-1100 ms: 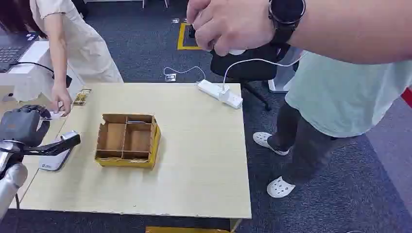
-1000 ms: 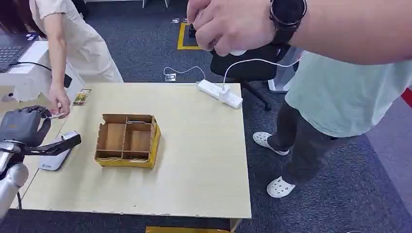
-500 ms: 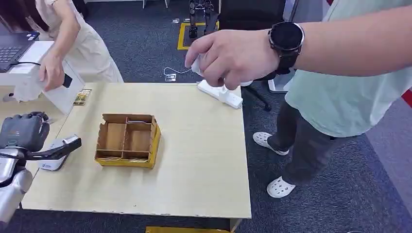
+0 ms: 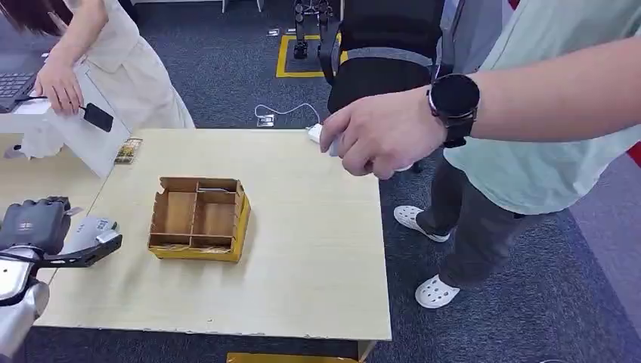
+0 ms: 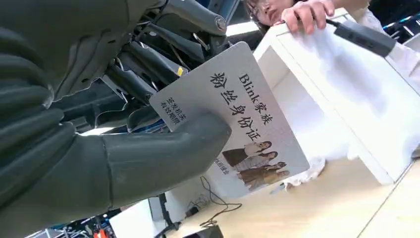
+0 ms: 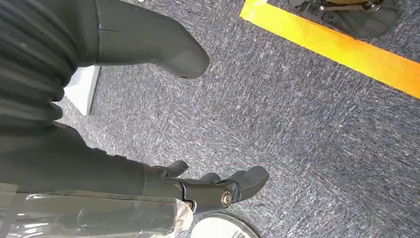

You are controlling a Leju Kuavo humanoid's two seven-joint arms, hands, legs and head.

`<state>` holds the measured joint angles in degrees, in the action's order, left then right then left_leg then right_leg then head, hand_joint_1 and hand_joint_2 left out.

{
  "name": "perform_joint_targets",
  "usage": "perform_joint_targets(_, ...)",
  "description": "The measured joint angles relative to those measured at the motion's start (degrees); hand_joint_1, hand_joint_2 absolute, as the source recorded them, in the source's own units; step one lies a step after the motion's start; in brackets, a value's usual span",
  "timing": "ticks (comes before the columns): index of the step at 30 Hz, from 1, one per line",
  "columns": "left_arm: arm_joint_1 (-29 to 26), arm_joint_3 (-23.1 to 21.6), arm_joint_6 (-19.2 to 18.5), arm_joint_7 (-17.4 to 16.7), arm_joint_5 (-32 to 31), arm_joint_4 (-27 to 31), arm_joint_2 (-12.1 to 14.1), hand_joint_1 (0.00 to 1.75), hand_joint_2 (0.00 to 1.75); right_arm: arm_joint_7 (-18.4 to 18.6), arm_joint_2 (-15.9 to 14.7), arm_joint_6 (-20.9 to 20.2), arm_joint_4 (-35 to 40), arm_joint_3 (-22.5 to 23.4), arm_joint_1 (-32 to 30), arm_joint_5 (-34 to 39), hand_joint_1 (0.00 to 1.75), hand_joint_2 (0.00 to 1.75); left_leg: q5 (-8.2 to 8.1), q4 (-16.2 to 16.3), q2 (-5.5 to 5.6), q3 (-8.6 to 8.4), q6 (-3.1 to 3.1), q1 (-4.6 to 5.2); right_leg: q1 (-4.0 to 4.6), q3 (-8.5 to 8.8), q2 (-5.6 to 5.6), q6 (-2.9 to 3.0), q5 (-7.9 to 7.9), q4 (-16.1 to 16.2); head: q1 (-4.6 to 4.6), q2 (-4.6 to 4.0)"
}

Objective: Pass the card to the sensor for recognition and then transmit it.

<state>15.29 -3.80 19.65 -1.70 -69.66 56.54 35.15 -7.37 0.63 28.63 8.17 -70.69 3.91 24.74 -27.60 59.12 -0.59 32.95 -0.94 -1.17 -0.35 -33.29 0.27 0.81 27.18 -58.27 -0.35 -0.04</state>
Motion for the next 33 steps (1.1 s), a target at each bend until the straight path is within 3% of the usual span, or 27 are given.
perform_joint_targets(15,-0.62,0.00,-0.53,0.07,-0.33,-1.42,-0.17,1.75,1.75,-0.09,0.00,0.07,0.00,0.00,0.01,0.24,0.00,1.75,0.00,0.00,-0.01,0.01,0.00,0.00,0.00,0.01,0.01,0.00,0.00,0.00,-0.02,0.00)
perform_joint_targets(17,-1.38,0.00,-3.09,0.96,0.13,-1.64,-0.22,1.75,1.75,-0.17,0.00,0.11,0.00,0.00,0.02,0.48,0.00,1.75,0.00,0.00,-0.01,0.00,0.00,0.00,0.00,0.00,0.02,0.00,0.00,0.00,-0.02,0.00)
perform_joint_targets(23,-3.98,0.00,-15.50,4.92,6.52,-1.60,0.09,1.75,1.75,-0.17,0.00,0.09,0.00,-0.02,0.21,0.24,0.00,1.75,0.00,0.00,0.00,0.00,0.00,0.00,0.00,0.02,-0.01,0.00,0.00,0.00,0.00,0.00)
perform_joint_targets(33,-6.49,0.00,-22.14,6.40,11.08,-1.55,1.62,1.75,1.75,-0.02,0.00,0.66,0.00,-0.37,1.58,-0.24,0.00,1.75,0.00,-0.03,0.03,-0.10,0.00,0.01,-0.02,0.16,-0.07,0.00,0.00,-0.02,-0.04,0.00)
